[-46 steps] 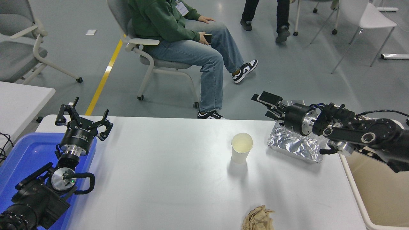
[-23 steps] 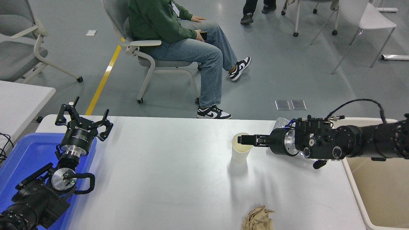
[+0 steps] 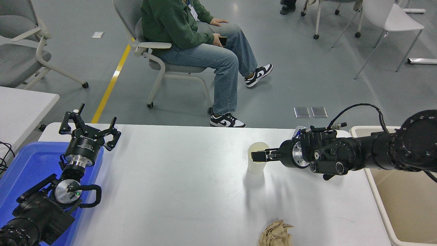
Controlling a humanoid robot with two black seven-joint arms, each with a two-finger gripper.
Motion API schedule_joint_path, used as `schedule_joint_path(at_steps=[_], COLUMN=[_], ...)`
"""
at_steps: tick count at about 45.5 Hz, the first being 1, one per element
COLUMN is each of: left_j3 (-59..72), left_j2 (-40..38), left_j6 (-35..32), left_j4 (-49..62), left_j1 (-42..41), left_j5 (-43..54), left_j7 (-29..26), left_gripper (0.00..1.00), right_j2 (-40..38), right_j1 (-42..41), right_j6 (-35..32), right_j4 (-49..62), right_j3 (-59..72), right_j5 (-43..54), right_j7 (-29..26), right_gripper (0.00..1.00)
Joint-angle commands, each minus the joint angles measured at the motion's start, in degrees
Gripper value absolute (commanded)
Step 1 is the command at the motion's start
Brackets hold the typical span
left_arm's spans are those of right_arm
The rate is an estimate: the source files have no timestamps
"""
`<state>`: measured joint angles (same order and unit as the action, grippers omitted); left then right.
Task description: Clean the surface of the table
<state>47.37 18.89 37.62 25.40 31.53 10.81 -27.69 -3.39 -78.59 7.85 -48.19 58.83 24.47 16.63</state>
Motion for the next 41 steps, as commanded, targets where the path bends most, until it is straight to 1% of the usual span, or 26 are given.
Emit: schedule_joint_path(at_steps=[1,6,8,11,12,14,15,16,18,19,20,24,32,41], left_j3=[0.0,0.0,0.0,0.0,0.0,0.0,0.0,0.0,0.0,0.0,0.0,0.0,0.0,0.0], left_j2=[0.01,-0.08,0.01,0.01,0.01,-0.08,0.01,0.01,0.01,0.01,-0.08,0.01,0.01,0.01], left_j6=[0.0,0.0,0.0,0.0,0.0,0.0,0.0,0.0,0.0,0.0,0.0,0.0,0.0,0.0], left_j4=[0.0,0.0,0.0,0.0,0.0,0.0,0.0,0.0,0.0,0.0,0.0,0.0,0.0,0.0], left_j1=[0.02,0.02,0.02,0.02,0.02,0.02,0.02,0.02,0.02,0.02,-0.07,-0.07,0.02,-0.07], left_j5=[0.0,0.0,0.0,0.0,0.0,0.0,0.0,0.0,0.0,0.0,0.0,0.0,0.0,0.0], left_j7=[0.01,0.01,0.01,0.01,-0.08,0.01,-0.08,0.01,-0.08,0.01,0.01,0.01,0.01,0.01], left_gripper=[1.0,1.0,1.0,1.0,1.0,1.0,1.0,1.0,1.0,1.0,1.0,1.0,1.0,1.0], right_j2=[2.68,3.39,3.39,3.39,3.39,3.39,3.39,3.39,3.39,3.39,3.39,3.39,3.39,2.87], right_j1=[3.52,5.28,5.72,5.9,5.9,5.81,5.81,5.81,5.55,5.29,5.2,4.76,3.7,0.9], right_j6=[-3.1,-4.59,-5.12,-5.56,-5.65,-5.74,-5.82,-6.0,-6.87,-7.49,-8.02,-10.13,-11.36,-12.33], right_j4=[7.66,11.18,11.97,12.5,12.59,12.59,12.59,12.68,12.68,12.68,12.68,13.55,13.73,11.54], right_j3=[0.32,0.32,0.32,0.32,0.32,0.32,0.32,0.32,0.32,0.32,0.32,0.24,-0.64,-2.14], right_j5=[0.05,0.23,0.75,2.16,2.68,3.74,4.35,4.97,5.94,6.29,6.73,6.91,5.94,5.41], right_j7=[-2.21,-2.39,-2.39,-2.3,-2.3,-2.3,-2.3,-2.3,-2.22,-2.22,-2.13,-2.04,-1.95,-1.51], right_gripper=[1.0,0.96,0.88,0.8,0.75,0.62,0.52,0.43,0.2,0.05,0.0,0.0,0.0,0.0])
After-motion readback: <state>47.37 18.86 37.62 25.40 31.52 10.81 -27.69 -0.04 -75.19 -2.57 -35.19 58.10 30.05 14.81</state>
